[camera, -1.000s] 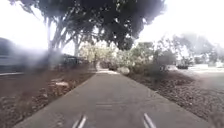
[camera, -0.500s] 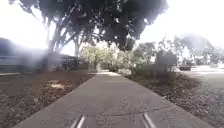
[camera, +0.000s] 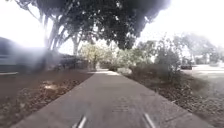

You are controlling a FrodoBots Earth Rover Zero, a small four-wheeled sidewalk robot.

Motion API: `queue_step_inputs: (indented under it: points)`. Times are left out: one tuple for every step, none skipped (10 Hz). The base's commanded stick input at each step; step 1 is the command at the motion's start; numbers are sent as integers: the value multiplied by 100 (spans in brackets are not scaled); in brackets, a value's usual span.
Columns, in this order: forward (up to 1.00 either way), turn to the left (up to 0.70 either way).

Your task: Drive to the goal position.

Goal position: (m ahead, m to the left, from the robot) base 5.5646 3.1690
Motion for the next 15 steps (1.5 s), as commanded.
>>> queue_step_inputs:
  points:
    - [70, 0]
    - [70, 0]
    - [70, 0]
    - [70, 0]
    - [70, 0]
    - [70, 0]
    - [70, 16]
    - [70, 6]
    - [70, 0]
    - [70, 0]
    - [70, 0]
    - [70, 0]
    - [70, 0]
    - [70, 0]
    - [70, 0]
